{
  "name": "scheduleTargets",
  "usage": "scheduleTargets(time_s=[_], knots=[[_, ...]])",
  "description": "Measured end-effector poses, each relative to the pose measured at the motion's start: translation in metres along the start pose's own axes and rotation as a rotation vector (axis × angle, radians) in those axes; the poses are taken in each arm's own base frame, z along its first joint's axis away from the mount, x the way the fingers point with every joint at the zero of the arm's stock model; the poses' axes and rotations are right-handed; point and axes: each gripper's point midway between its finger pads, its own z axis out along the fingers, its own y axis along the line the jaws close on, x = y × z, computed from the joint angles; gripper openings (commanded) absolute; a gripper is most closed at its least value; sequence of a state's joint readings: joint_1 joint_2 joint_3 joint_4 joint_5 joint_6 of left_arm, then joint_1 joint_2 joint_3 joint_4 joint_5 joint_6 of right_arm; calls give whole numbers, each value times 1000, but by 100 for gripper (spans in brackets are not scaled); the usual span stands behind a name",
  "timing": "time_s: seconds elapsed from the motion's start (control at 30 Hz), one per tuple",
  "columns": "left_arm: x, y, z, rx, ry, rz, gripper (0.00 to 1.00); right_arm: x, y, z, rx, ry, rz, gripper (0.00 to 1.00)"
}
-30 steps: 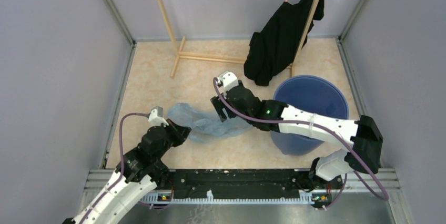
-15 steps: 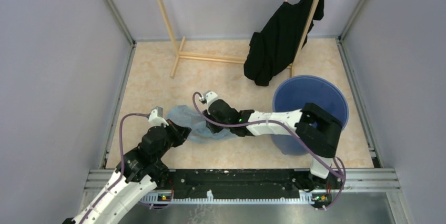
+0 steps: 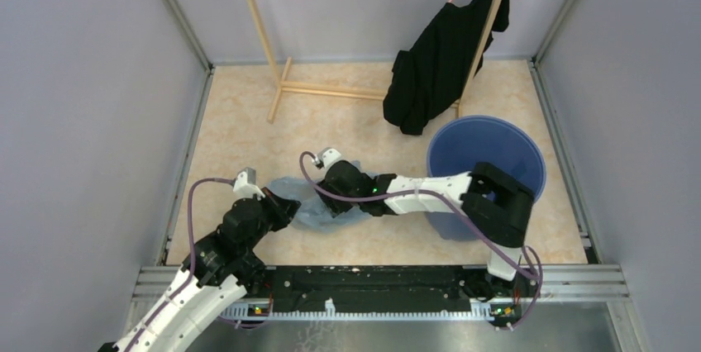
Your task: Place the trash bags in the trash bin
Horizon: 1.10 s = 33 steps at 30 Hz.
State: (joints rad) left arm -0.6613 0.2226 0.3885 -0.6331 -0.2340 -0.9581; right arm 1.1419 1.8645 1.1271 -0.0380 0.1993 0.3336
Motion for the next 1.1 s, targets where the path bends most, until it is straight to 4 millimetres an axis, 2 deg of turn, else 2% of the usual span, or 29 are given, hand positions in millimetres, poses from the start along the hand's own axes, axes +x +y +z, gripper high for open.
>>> scheduleTargets(time_s=[0.1, 0.2, 0.27, 0.33, 0.4, 0.5, 0.63, 0.73, 0.87, 0.93, 0.97, 1.1], knots=[[0, 0, 0, -1, -1, -2, 0, -21, -2, -34, -8, -29, -26, 71], [-1, 1, 0, -4, -4, -2, 0, -57, -8, -76, -6, -104, -51, 72], [-1, 1, 0, -6, -5, -2, 0, -82, -16, -98, 9, -161, -56, 72], [-1, 2, 0, -8, -5, -1, 0, -101, -33, -114, 41, -204, -52, 75], [-1, 2, 0, -8, -6, -1, 0, -105, -50, -119, 72, -204, -46, 78], [-1, 2, 0, -8, -6, -1, 0, -99, -77, -115, 115, -162, -40, 82], [-1, 2, 0, -8, -6, -1, 0, -84, -93, -97, 120, -87, -44, 80], [-1, 2, 0, -8, -5, -1, 0, -68, -92, -74, 108, -24, -56, 64], [-1, 2, 0, -8, -5, -1, 0, -44, -91, -48, 93, 56, -74, 25], [-1, 2, 0, -8, -6, -1, 0, -40, -85, -44, 63, 67, -78, 6], [-1, 2, 0, -8, -6, -1, 0, -41, -83, -43, 50, 62, -77, 0], [-1, 2, 0, -9, -5, 0, 0, -55, -57, -41, -14, -7, -77, 1]])
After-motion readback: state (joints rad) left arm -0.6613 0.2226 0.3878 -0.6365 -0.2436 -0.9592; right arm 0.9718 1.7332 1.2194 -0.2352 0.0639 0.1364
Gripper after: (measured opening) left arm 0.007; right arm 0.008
